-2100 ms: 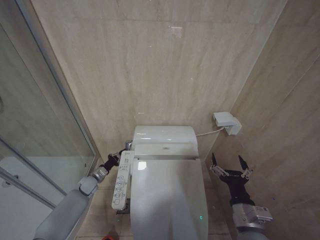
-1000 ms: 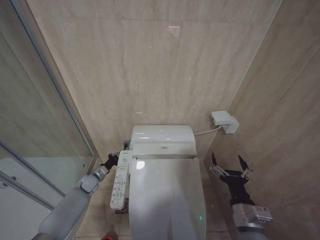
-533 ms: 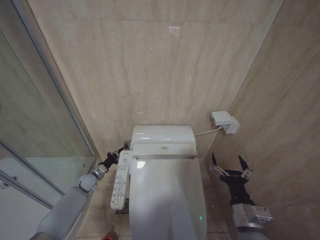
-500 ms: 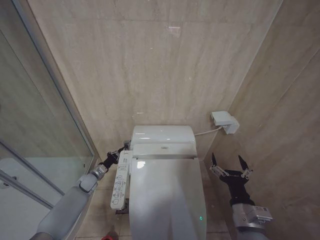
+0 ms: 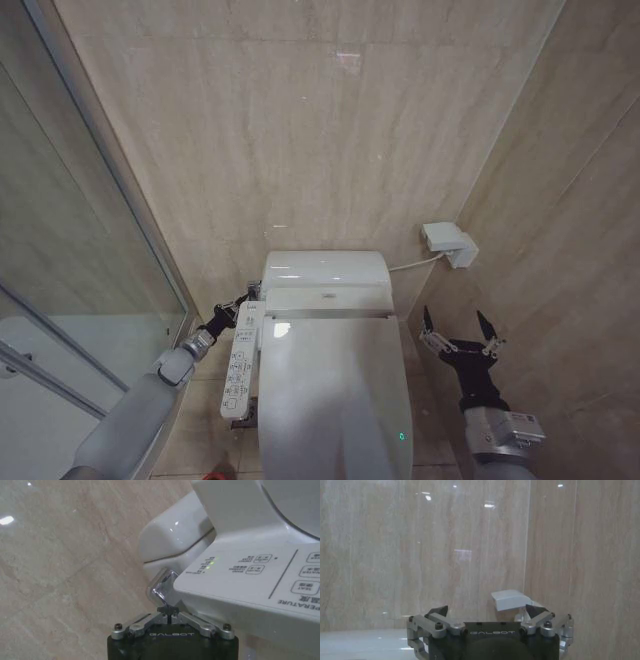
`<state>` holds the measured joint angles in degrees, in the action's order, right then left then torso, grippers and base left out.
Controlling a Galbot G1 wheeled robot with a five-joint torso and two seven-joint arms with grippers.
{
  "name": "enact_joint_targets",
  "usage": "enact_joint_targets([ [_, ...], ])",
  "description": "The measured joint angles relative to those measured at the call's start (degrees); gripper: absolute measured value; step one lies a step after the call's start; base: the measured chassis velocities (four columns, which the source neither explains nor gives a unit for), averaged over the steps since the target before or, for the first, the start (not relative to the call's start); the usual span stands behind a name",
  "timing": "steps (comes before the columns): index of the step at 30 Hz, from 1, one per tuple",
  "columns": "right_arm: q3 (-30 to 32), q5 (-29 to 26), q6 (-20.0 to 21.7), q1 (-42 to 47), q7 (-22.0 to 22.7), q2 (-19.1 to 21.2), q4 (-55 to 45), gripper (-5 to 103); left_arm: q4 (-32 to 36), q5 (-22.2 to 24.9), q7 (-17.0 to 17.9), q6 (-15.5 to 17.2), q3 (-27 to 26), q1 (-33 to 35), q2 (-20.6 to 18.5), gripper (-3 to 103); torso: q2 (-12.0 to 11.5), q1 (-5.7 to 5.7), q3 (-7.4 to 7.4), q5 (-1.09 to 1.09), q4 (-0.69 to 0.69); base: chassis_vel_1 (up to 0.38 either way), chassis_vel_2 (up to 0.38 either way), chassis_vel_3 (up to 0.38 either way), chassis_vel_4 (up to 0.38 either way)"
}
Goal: Open the toilet lid, clean the toilet bowl with a toilet brush, close the toilet lid, and flush.
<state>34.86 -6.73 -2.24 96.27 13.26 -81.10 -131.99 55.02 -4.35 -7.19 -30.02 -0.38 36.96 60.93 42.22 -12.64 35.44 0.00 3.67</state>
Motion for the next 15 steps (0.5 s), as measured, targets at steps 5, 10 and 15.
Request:
enact_joint_targets([
  [5,0.00,0.00,0.00,0.00,0.00,0.00,0.00,100,0.22,-0.29,-0.26,0.01,-0.51,0.35,0.01,0,0.00,0.00,0.00,0.00,0.01,0.000,0.000,0.000,0.000],
  [10,0.00,0.00,0.00,0.00,0.00,0.00,0.00,100,0.70,-0.72,-0.38,0.07,-1.31,1.19,0.07,0,0.00,-0.01,0.00,-0.01,0.01,0.000,0.000,0.000,0.000],
  [15,0.00,0.00,0.00,0.00,0.00,0.00,0.00,100,2.97,-0.94,0.12,1.13,-3.59,3.54,-0.08,0,-0.01,-0.02,0.01,-0.03,0.04,0.000,0.000,0.000,0.000],
])
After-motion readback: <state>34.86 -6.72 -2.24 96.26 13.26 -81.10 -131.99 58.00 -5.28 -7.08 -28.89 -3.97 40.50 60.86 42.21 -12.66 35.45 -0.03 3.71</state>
